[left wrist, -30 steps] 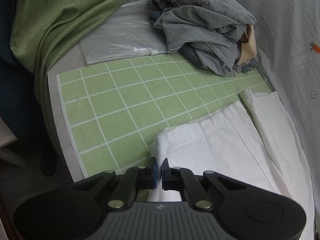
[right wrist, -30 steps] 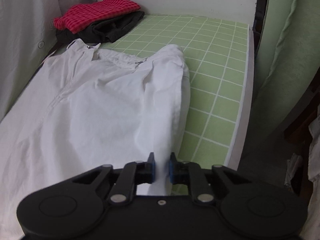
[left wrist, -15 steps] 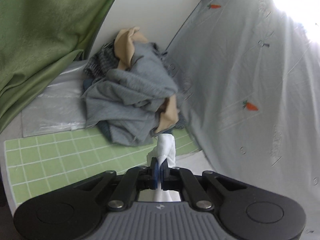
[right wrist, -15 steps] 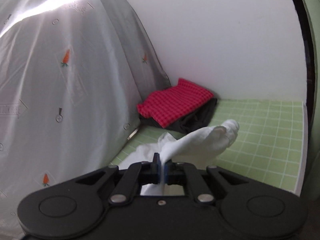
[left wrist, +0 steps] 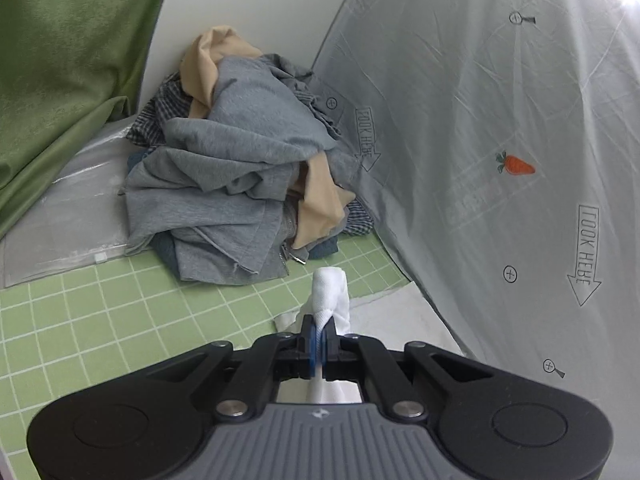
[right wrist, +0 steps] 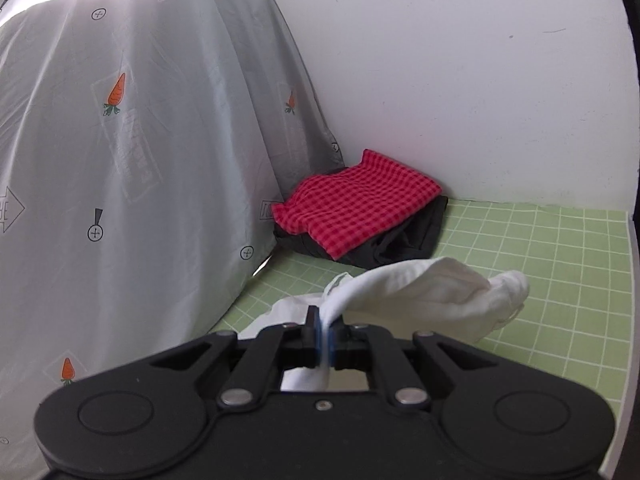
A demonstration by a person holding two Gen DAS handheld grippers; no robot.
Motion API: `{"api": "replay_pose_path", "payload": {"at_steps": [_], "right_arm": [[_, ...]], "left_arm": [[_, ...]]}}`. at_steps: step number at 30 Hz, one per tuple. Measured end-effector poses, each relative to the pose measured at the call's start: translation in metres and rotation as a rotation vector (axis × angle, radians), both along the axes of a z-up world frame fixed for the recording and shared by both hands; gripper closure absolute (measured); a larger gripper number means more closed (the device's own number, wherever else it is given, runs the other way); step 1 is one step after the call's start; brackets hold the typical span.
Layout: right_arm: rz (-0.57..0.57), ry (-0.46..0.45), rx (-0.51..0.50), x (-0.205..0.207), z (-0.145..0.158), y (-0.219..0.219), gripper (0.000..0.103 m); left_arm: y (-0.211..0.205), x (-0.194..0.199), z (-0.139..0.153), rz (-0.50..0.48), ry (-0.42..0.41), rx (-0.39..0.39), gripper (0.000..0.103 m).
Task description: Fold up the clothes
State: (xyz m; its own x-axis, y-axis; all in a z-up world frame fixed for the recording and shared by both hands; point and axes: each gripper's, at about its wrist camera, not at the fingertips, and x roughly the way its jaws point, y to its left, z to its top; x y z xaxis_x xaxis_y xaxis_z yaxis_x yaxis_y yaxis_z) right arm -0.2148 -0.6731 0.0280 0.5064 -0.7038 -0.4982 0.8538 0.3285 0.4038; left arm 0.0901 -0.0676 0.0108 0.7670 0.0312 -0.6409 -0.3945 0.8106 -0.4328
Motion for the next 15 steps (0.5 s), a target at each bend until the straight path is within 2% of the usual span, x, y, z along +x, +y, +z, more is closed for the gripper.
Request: {"api": "replay_pose_path", "payload": {"at_steps": [2,5,7,9,10,11,12,13,14,15], "right_arm": [[0.016,-0.006,0.019,0.030,0.001,-0.022,0.099],[0.036,-0.078,0.095,0.083,-0.004,-0.070,0.099],[0.060,-0.039,0.093,0.134,-0.014,-0.103,0.098],[0.100,0.079,0.089,0.188,-0.028,-0.129,0.088],[0.107,0.139,0.095,0.211,-0.036,-0.137,0.069],[0.107,0.185,0.098,0.224,-0.043,-0.135,0.055],[0.128,0.214,0.083,0.231,-0.050,-0.126,0.049],[0.163,0.240,0.055,0.232,-0.056,-0.114,0.039],[0.187,0.273,0.029,0.230,-0.064,-0.101,0.029],[0.200,0.310,0.009,0.227,-0.072,-0.087,0.026]], "left_arm": [[-0.019,0.040,-0.004,-0.024,0.004,0.019,0.101],[-0.050,0.107,-0.012,-0.075,0.008,0.048,0.101],[-0.083,0.164,-0.022,-0.161,0.012,0.085,0.099],[-0.113,0.216,-0.031,-0.239,0.022,0.120,0.086],[-0.122,0.227,-0.036,-0.259,0.044,0.130,0.075],[-0.128,0.234,-0.041,-0.276,0.060,0.141,0.070],[-0.129,0.231,-0.047,-0.285,0.062,0.152,0.057],[-0.128,0.227,-0.054,-0.288,0.077,0.169,0.039],[-0.123,0.218,-0.064,-0.274,0.119,0.200,0.032],[-0.119,0.210,-0.074,-0.261,0.160,0.230,0.029]]}}
